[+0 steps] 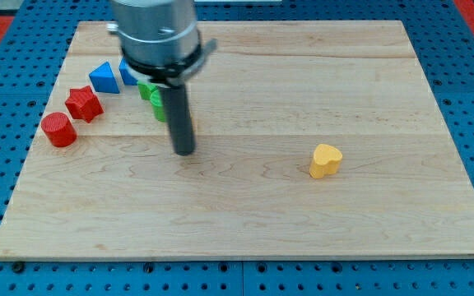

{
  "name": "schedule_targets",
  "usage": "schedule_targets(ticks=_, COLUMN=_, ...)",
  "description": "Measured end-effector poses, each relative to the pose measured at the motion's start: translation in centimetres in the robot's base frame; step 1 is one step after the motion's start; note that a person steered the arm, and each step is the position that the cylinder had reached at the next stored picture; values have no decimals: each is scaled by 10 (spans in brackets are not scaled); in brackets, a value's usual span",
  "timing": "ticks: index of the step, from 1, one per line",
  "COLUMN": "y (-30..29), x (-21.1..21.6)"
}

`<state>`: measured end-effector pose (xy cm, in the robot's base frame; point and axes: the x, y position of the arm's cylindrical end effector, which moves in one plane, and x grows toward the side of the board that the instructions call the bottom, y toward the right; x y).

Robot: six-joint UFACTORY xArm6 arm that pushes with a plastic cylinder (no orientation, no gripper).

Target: Push the yellow heart towards center

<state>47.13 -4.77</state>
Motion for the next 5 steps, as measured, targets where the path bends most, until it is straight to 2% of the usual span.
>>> schedule_targets(ticks=1, y=90, x=-46)
schedule_targets(ticks=2, y=180, x=-63)
schedule_targets(ticks=3, y=230, x=5)
schedule_targets(ticks=4, y=233, x=66)
schedule_targets(ticks=5, y=194, x=78)
